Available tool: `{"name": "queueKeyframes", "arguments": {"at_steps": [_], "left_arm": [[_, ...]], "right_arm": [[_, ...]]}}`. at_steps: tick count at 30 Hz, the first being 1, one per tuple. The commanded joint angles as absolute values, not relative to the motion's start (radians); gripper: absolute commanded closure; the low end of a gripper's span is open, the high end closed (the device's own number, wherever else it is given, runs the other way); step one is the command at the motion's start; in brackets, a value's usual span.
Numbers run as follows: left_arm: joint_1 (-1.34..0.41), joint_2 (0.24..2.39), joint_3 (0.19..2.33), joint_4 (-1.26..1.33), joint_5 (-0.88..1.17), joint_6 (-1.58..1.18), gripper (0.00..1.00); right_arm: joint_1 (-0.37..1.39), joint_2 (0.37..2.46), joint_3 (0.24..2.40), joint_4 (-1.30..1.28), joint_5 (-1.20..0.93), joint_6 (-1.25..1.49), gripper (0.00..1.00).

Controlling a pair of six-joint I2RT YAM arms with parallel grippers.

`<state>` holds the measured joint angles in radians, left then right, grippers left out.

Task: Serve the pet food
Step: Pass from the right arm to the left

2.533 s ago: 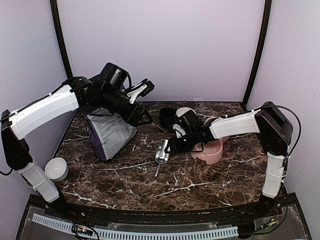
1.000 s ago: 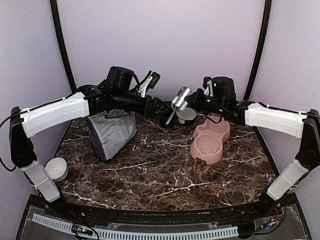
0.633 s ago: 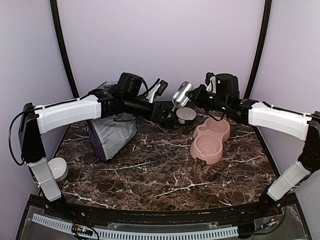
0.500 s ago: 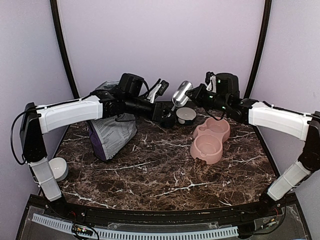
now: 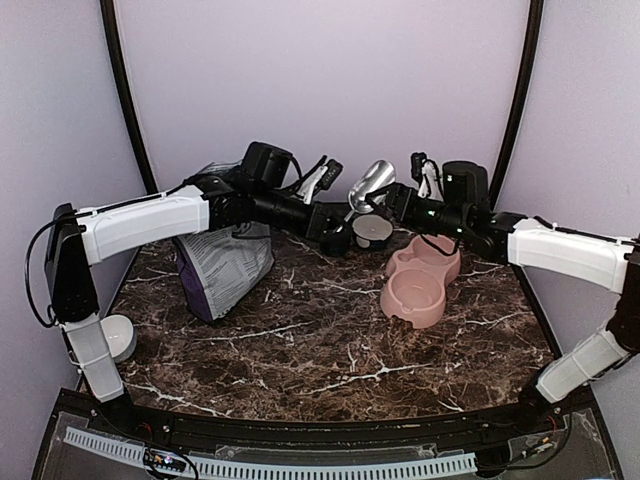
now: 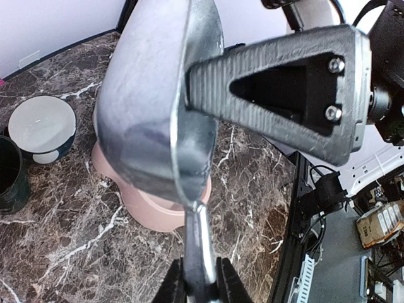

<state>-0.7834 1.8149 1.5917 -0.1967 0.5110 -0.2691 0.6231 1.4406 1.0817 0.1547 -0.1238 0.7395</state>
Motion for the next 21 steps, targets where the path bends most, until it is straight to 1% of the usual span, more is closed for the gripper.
{"name": "queueKeyframes", "arguments": {"at_steps": [1, 6, 9, 12, 15, 21], "left_arm": [[-0.788, 1.789, 1.632, -0.343, 0.561, -0.133, 1.00], [-0.788, 1.778, 1.617, -0.437, 0.584, -0.022, 1.00], [-0.788, 1.788, 1.639, -0.494, 0.604, 0.041, 1.00], [-0.788, 1.801, 1.665, -0.552, 0.642, 0.104, 1.00], [-0.788, 1.810, 1.682, -0.596, 0.677, 0.149, 1.00], [-0.788, 1.812, 1.699, -0.644, 0.732, 0.201, 1.00]], "right_arm": [[0.609, 1.378, 0.977, 0.095, -0.215, 0.455, 0.19], [0.588, 1.245, 0.813, 0.072, -0.300, 0.306, 0.06], [0.581, 1.205, 0.803, 0.008, -0.384, 0.205, 0.05], [0.575, 1.199, 0.822, -0.053, -0.466, 0.131, 0.05], [0.566, 1.200, 0.844, -0.089, -0.557, 0.083, 0.09], [0.556, 1.228, 0.880, -0.098, -0.674, 0.058, 0.14]]}}
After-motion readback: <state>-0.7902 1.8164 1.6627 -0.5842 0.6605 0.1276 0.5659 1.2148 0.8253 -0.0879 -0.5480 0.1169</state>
